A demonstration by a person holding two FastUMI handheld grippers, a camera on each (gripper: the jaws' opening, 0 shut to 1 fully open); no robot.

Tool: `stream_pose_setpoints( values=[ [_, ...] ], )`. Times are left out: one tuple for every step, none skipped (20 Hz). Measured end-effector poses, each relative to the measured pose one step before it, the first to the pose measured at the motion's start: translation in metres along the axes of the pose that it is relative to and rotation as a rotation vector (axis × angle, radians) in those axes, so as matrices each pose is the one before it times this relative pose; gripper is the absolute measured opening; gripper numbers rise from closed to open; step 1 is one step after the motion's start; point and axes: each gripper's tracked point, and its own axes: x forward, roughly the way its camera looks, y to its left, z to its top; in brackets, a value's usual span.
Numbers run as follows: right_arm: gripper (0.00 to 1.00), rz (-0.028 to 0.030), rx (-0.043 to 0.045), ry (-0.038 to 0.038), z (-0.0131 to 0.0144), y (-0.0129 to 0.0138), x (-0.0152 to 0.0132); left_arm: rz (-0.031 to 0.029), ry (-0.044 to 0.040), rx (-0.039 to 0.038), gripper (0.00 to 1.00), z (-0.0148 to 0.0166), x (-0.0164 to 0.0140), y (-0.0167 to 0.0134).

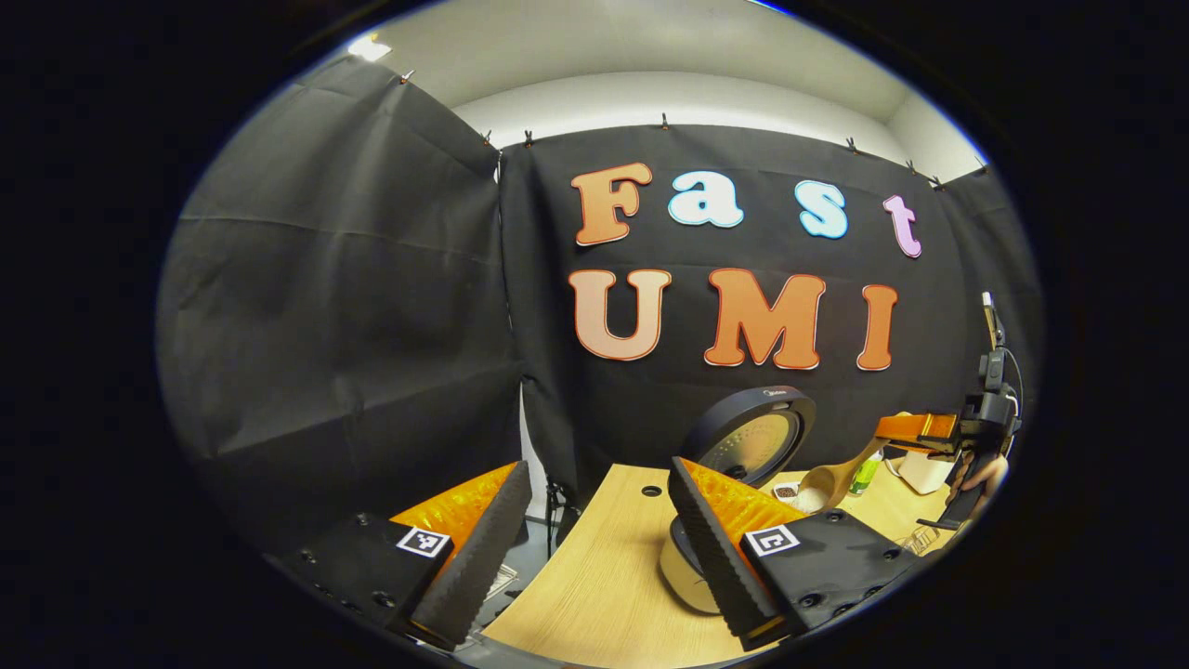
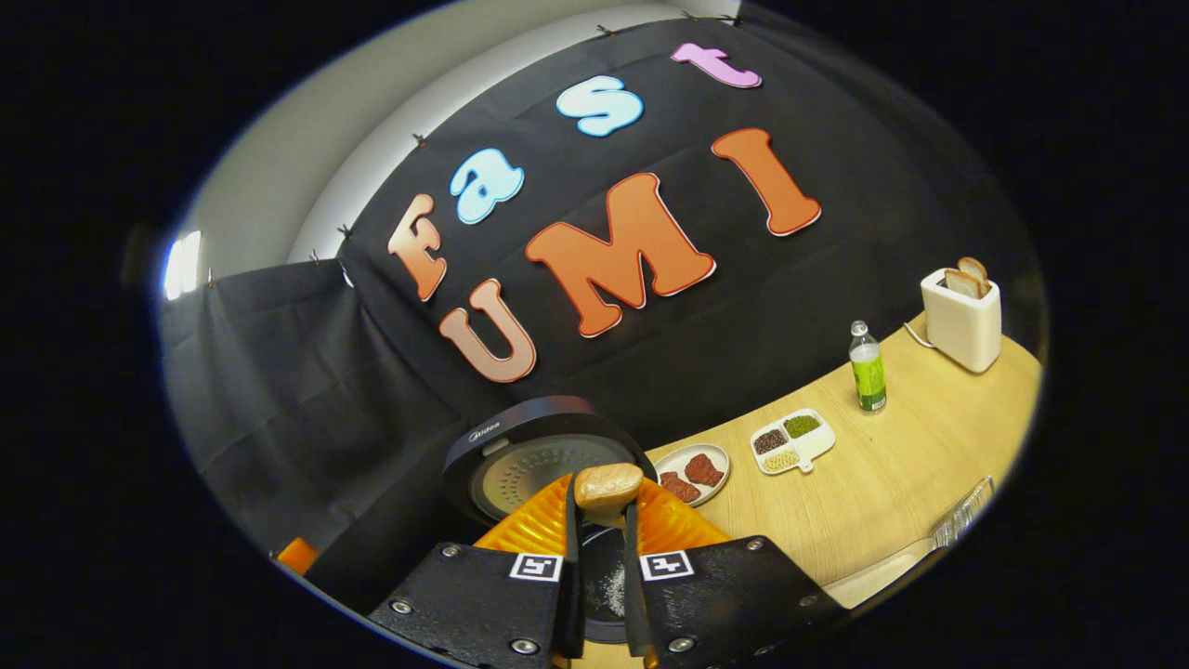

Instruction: Close the left gripper, press the button to open the rice cooker; take a wooden spoon from the chopstick holder with the right hand, scoop a spoonful of rice and pour it into the rice cooker, then put the wooden spoon back into the chopstick holder.

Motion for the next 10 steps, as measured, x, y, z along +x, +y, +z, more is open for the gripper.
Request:
stream_pose_setpoints(
  values=[
    [0.16,0.00288,-0.04022,-0.00226,-0.00127,0.00169,0.00070,0.00253,0.00106,-0.00041,0.99,-0.00004,-0.00036,0.00040],
    [0.16,0.00294,-0.04183,-0.00310,-0.00189,0.00347,-0.00016,0.00272,0.00017,-0.00091,1.00,0.00026,0.00012,0.00033],
    [0.16,0.00331,-0.04483,-0.00334,-0.00093,0.00297,0.00048,0.00275,0.00063,-0.00118,1.00,-0.00053,-0.00014,0.00002],
    [0.16,0.00336,-0.04474,-0.00351,-0.00099,0.00288,0.00018,0.00322,0.00044,-0.00098,0.99,0.00016,-0.00084,0.00027],
    [0.16,0.00524,-0.03950,-0.00132,-0.00128,0.00330,-0.00039,0.00314,0.00086,-0.00111,0.99,-0.00036,-0.00175,0.00045],
    [0.16,0.01034,-0.02988,0.00080,-0.00185,0.00374,0.00050,0.00397,0.00092,-0.00048,1.00,0.00025,-0.00071,0.00082],
    [0.16,0.01381,-0.02129,0.00127,-0.00126,0.00450,0.00054,0.00435,-0.00010,-0.00017,0.99,-0.00040,-0.00091,0.00083],
    [0.16,0.01374,-0.01937,0.00165,-0.00186,0.00322,0.00070,0.00441,0.00061,0.00030,0.99,0.00039,-0.00065,0.00056],
    [0.16,0.01160,-0.02224,0.00133,-0.00153,0.00419,-0.00026,0.00315,0.00120,-0.00013,0.97,0.00002,-0.00101,0.00096],
    [0.16,0.01013,-0.02883,0.00210,-0.00198,0.00180,-0.00091,0.00235,-0.00016,-0.00086,0.97,0.00002,-0.00029,-0.00005]
  ],
)
